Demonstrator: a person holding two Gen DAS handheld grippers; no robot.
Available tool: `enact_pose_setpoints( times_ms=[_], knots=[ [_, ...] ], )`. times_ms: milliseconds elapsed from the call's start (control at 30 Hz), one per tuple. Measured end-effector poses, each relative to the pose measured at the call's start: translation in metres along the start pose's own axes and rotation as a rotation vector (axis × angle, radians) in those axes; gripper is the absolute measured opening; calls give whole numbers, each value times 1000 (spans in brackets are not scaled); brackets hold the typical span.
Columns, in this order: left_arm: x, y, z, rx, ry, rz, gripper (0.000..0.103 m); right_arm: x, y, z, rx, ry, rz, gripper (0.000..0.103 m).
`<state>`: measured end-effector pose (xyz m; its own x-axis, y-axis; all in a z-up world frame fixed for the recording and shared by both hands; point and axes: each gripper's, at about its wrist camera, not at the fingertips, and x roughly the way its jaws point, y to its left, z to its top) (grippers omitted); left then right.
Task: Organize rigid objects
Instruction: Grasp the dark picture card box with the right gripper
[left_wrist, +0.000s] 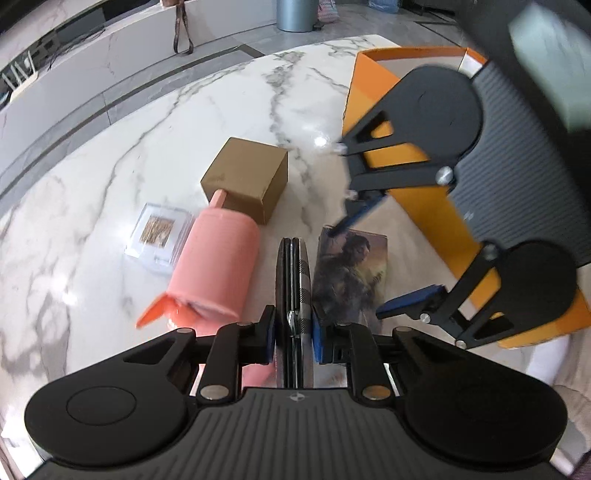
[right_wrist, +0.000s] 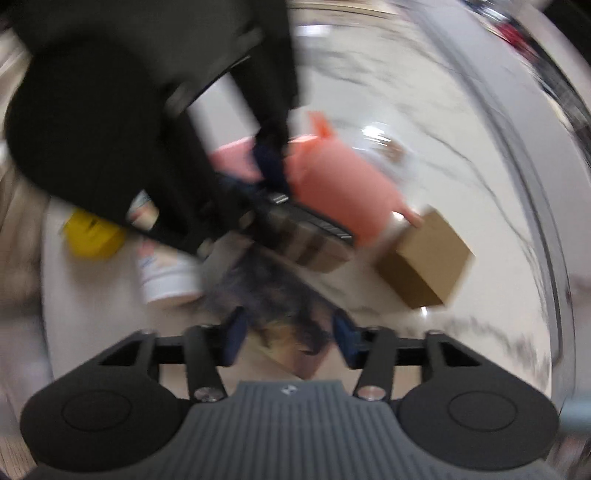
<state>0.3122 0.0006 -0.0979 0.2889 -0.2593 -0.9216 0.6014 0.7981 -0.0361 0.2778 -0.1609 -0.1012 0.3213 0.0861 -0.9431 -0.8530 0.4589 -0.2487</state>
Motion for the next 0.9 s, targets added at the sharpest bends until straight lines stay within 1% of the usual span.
enact_pose_setpoints(
  times_ms=[33,100,133,167,267,300,333,367,433,500,633,700,767,833,900],
  knots=[
    [0,1,0,-12,0,-4,21,1,5,2,-54,1,-11,65],
    [-3,4,-4,-35,-1,2,21,5,15,7,-180,-5,-26,72],
    [-3,6,-6,-44,-3,4,21,7,18,10,-224,-11,-26,80],
    [-4,8,-7,-56,-6,-2,21,8,19,12,-244,-12,-20,84],
    [-5,12,-11,-79,-9,-16,21,18,17,19,-261,37,30,84],
    [-6,13,-12,-81,-12,-17,21,22,16,21,-251,55,46,83],
    [-6,13,-13,-82,-13,-17,21,27,15,22,-239,78,60,79],
    [-6,13,-14,-84,-14,-18,21,30,13,23,-221,99,70,78],
    [-5,15,-15,-90,-15,-23,21,33,12,23,-180,100,65,79],
    [-5,15,-17,-93,-15,-23,21,35,5,28,-82,132,65,78],
    [-5,14,-17,-95,-25,-17,21,35,-14,29,147,203,116,73],
    [-5,15,-18,-99,-28,-18,21,34,-19,26,226,228,139,70],
    [-4,15,-18,-104,-28,-15,21,32,-22,23,282,236,150,69],
    [-5,14,-20,-100,-25,-11,21,29,-18,21,264,214,135,69],
    [-5,12,-20,-96,-23,-6,21,26,-8,21,191,163,102,76]
  ],
)
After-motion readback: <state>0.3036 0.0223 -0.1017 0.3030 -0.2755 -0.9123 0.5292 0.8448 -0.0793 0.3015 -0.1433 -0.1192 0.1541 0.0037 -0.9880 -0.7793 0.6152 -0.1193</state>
